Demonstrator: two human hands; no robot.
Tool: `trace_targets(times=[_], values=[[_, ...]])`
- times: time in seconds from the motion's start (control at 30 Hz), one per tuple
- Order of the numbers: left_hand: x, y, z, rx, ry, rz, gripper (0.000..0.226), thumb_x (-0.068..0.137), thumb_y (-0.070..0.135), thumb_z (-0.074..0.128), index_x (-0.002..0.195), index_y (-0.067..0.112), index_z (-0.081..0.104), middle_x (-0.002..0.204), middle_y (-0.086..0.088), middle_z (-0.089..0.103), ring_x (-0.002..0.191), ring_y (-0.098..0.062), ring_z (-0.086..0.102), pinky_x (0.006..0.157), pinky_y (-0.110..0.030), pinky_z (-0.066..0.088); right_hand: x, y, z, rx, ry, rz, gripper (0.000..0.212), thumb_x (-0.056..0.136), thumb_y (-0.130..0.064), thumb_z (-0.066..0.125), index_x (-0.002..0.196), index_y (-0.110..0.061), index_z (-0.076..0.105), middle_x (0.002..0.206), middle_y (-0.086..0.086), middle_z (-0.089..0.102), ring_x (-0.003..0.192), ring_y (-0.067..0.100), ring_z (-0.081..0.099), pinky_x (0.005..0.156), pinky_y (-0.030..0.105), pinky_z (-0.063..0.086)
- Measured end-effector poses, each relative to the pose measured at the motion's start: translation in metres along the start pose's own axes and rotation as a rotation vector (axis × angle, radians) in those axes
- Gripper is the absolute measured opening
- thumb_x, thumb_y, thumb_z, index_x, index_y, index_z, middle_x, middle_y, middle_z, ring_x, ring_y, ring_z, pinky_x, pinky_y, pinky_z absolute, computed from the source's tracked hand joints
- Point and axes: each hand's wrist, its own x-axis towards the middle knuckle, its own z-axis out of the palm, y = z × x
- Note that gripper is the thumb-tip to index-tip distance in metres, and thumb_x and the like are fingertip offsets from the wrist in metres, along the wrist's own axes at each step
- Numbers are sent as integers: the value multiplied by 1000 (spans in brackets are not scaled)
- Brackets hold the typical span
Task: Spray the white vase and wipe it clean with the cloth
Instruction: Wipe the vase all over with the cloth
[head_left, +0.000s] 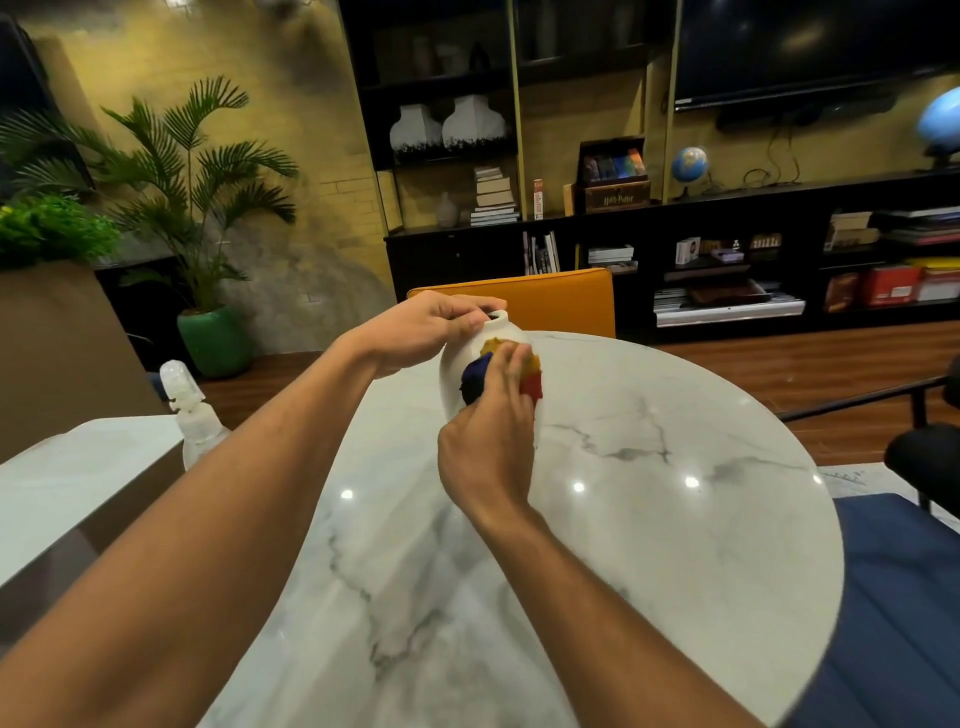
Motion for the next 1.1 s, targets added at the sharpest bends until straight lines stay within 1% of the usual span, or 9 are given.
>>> trace_targets(times=[0.07,0.2,0.3,0.43,0.67,0.77,0.9,1.0,1.1], values=[[1,0,1,-23,-3,-10,33,107,23,45,126,17,71,149,12,52,137,-17,45,118,-43,36,8,-7,-6,-79,-39,-43,88,98,-8,57,164,-19,-1,172,-5,-8,144,23,31,111,33,41],[2,2,2,-40,1,-37,34,106,22,44,131,19,67,147,11,53,136,-15,48,118,-41,38,22,-18,-14,-175,-95,-76,87,100,-14,57,164,-17,-1,172,-3,-8,148,25,30,111,37,42],[3,2,3,-37,-3,-33,33,106,22,44,125,20,70,147,11,53,136,-16,47,119,-41,37,20,-9,-16,-219,-112,-92,92,99,-15,59,163,-17,-6,172,-3,-9,149,26,27,111,38,41],[2,2,4,-38,13,-37,31,107,22,43,115,23,72,147,11,52,132,-19,49,115,-42,41,9,8,-15,-194,-88,-80,95,98,-15,60,163,-20,-8,172,-6,-6,149,26,26,112,37,41],[0,4,6,-41,28,-44,30,106,22,45,120,24,72,146,12,52,128,-17,52,111,-37,46,11,15,-14,-92,-22,-24,83,102,-16,53,163,-21,-2,172,-4,1,153,26,23,116,38,35],[-1,5,8,-25,35,-38,32,107,22,44,126,20,70,147,11,51,128,-16,50,107,-30,43,9,26,-8,-26,9,45,82,101,-16,52,163,-22,-1,171,-1,14,149,28,32,113,41,39],[-2,7,10,-15,45,-42,33,107,22,43,127,19,69,148,10,49,131,-15,46,108,-32,38,-1,40,-2,72,-13,213,80,99,-15,52,162,-23,4,156,7,41,135,31,49,107,46,47],[-2,9,12,-19,57,-48,32,107,22,43,126,21,69,147,11,50,131,-15,45,109,-34,37,-7,47,3,114,-47,286,76,96,-15,49,160,-19,10,149,9,49,124,33,56,98,46,52],[-4,11,13,-25,69,-52,32,108,21,42,125,22,69,148,10,49,131,-16,46,109,-35,37,-8,48,6,148,-80,347,75,92,-13,49,158,-16,12,143,9,53,118,35,57,91,42,50]])
